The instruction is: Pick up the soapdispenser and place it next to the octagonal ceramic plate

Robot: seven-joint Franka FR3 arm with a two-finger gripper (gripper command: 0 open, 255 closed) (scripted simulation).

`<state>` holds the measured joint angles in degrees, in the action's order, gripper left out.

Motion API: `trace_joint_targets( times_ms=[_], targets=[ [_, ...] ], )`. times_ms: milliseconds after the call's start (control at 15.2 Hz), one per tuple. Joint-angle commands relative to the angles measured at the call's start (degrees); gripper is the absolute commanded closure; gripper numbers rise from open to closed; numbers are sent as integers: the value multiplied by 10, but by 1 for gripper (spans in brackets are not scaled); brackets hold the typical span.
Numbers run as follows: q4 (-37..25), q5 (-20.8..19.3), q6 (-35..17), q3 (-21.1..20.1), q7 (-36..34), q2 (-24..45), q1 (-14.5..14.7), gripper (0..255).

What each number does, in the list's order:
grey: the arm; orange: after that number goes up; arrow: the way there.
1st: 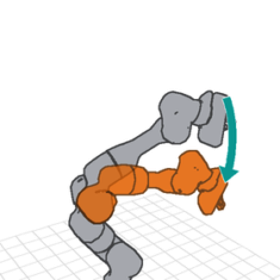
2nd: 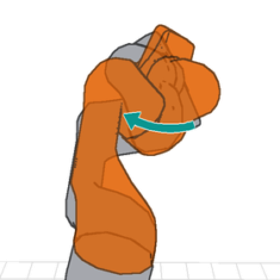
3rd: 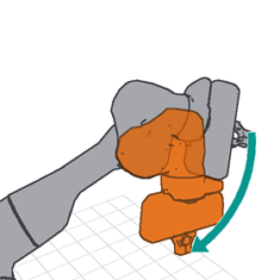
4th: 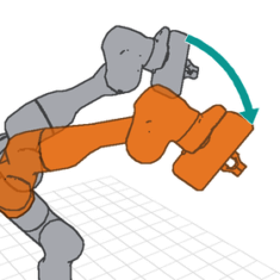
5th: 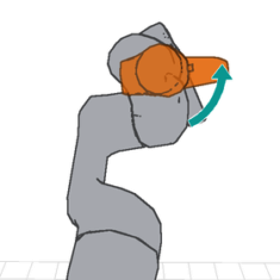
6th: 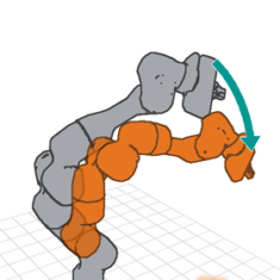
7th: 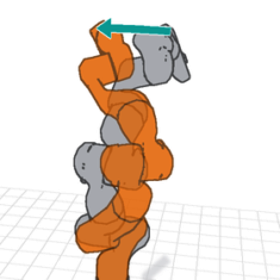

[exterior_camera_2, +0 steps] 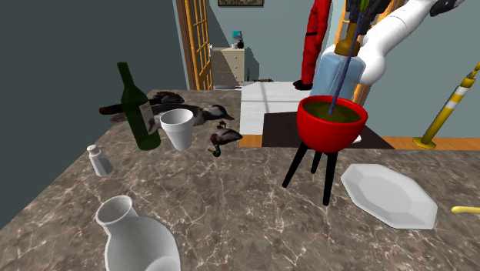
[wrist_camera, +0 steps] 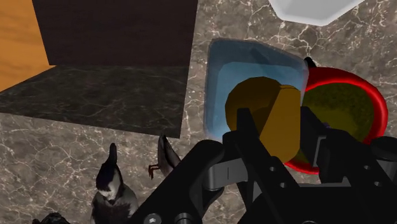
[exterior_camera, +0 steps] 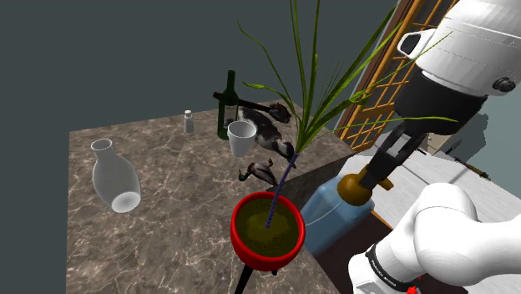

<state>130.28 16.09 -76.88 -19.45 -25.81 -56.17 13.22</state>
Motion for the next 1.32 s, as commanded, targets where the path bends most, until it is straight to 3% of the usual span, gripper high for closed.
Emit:
trace_joint_targets(
  times_ms=[0,1254],
  targets=[
    [21,4,-12,-3,1,-9,2,255],
    [191,43,-125,-40,9,-67,24,255]
  ],
)
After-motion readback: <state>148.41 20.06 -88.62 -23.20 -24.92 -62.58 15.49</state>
